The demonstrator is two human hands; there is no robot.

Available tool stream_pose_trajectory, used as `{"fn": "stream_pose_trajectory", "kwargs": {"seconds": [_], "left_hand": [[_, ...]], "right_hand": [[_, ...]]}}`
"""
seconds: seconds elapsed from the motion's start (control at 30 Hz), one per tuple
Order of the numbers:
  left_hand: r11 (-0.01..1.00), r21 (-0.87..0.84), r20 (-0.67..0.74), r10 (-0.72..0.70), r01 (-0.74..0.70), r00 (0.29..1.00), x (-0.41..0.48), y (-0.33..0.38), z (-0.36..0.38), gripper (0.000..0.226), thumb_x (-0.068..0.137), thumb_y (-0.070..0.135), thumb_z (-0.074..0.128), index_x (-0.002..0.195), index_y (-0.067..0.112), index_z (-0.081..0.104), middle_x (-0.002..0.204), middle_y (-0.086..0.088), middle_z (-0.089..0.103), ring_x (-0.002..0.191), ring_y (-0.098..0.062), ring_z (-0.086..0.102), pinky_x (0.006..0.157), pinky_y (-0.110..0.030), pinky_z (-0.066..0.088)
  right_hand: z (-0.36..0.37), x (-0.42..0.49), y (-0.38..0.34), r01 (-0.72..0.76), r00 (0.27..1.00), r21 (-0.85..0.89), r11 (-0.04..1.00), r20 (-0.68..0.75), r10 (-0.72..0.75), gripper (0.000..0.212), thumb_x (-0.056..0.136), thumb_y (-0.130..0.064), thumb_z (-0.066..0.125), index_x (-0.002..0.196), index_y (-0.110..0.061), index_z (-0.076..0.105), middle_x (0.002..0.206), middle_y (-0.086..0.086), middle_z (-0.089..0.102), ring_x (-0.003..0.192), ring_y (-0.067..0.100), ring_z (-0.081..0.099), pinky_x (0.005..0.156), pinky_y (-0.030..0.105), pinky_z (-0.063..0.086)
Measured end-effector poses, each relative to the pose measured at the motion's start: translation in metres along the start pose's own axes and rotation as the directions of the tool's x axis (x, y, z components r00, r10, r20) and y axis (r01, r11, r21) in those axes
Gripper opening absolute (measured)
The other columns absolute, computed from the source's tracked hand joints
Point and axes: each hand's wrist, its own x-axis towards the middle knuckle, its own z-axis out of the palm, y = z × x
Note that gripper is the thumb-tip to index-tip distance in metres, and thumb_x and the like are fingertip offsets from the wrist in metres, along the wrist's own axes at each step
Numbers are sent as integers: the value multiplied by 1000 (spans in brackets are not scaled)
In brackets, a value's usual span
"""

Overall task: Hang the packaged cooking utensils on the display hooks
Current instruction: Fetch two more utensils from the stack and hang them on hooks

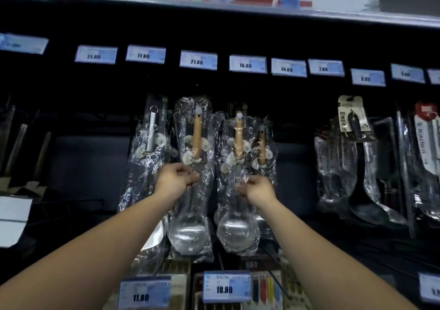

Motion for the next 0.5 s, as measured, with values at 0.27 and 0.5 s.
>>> {"fn": "stream_pose_trajectory", "kwargs": {"seconds": [0.27, 0.5], "left_hand": [[995, 97, -33, 5, -2, 999, -19, 8, -11, 31, 82, 25, 81, 106, 11, 67, 95, -11, 73, 48, -11, 45, 45, -25, 38], [978, 207, -106, 28, -6, 994, -50, 36, -18, 46, 83, 28, 79, 122, 10, 62, 94, -3, 70, 64, -17, 64, 54, -29, 50]], "right_hand": [[-9, -16, -8, -58, 997, -11, 998, 46, 59, 63, 86, -14, 76, 141, -3, 47, 100, 7, 70, 65, 15, 59, 53, 27, 47], [-28, -33, -21, 8, 999, -54, 998, 45, -6, 59, 82, -26, 81, 131, -7, 55, 107, 5, 68, 92, 21, 67, 91, 41, 54]]}}
